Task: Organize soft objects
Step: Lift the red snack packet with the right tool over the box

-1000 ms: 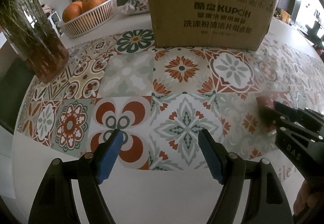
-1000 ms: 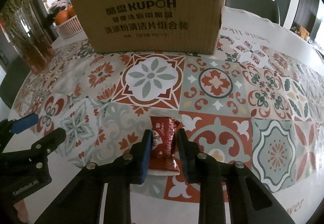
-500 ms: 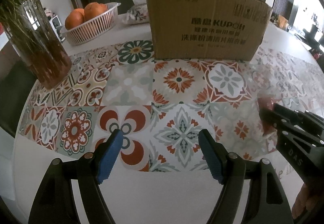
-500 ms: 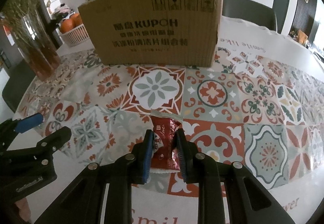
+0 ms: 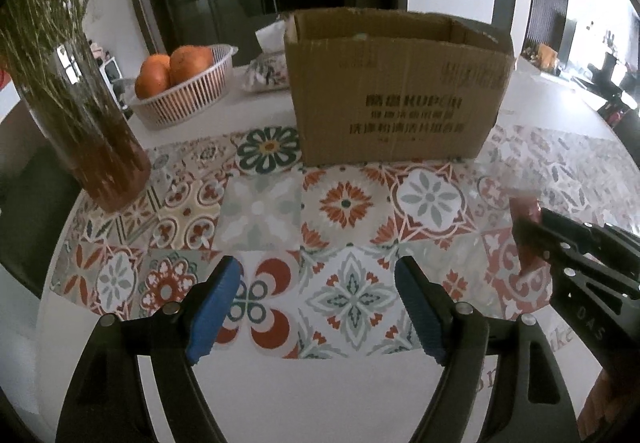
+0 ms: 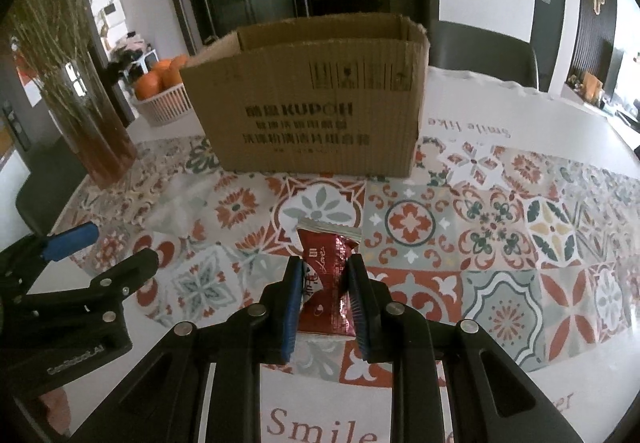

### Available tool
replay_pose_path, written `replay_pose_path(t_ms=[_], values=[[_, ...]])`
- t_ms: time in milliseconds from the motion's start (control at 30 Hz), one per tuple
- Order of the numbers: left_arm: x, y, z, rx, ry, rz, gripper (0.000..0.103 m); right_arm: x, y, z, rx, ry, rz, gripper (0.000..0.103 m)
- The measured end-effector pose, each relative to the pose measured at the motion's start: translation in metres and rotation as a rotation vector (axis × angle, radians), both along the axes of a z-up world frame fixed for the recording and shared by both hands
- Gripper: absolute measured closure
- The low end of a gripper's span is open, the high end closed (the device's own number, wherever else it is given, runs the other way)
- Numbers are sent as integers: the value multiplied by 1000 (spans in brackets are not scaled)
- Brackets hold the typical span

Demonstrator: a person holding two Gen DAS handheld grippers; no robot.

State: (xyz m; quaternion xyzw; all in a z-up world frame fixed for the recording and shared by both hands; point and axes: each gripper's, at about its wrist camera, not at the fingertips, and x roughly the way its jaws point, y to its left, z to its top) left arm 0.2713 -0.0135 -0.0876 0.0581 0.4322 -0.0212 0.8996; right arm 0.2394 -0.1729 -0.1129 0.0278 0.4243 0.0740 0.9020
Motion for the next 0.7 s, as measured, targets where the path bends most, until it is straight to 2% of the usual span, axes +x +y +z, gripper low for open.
replay_pose_path(t_ms=[700], values=[[15,0,52,-9,-139,-18,21,11,-1,50,48,-131,-25,79]])
